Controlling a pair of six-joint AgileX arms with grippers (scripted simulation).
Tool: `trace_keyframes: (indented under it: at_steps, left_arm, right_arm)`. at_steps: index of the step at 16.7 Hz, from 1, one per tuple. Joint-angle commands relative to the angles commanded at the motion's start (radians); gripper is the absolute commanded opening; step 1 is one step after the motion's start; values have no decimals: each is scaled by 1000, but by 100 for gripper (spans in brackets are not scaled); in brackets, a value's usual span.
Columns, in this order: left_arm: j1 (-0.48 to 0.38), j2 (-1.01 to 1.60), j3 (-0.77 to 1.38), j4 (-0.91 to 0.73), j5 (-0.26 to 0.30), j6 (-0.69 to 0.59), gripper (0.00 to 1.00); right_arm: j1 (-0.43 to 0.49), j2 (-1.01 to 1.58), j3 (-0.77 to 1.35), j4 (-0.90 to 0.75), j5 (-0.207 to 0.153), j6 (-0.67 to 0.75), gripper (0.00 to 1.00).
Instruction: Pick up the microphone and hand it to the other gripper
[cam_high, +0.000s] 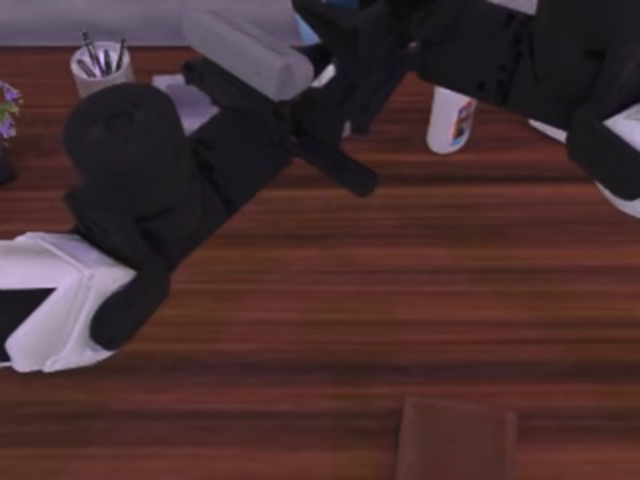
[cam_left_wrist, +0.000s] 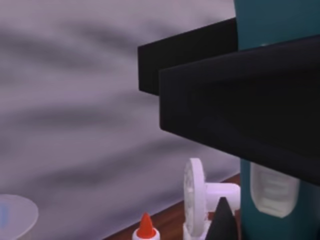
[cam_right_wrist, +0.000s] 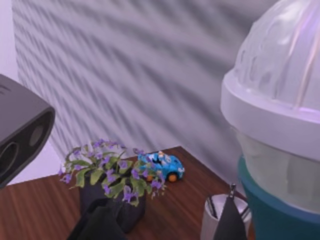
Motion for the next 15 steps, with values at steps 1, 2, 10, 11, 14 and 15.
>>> trace_keyframes:
  at_steps: [1,2,10,11,14,15]
  left_arm:
    - [0,0,0,0,0,0,0]
    - [0,0,0,0,0,0,0]
    - [0,0,0,0,0,0,45]
    - [0,0,0,0,0,0,53]
    - [0,0,0,0,0,0,75]
    - [0,0,0,0,0,0,83]
  right_arm:
    - [0,0,0,0,0,0,0]
    - [0,0,0,0,0,0,0]
    - [0,0,0,0,0,0,0]
    - [0,0,0,0,0,0,0]
    - [0,0,0,0,0,0,0]
    - [0,0,0,0,0,0,0]
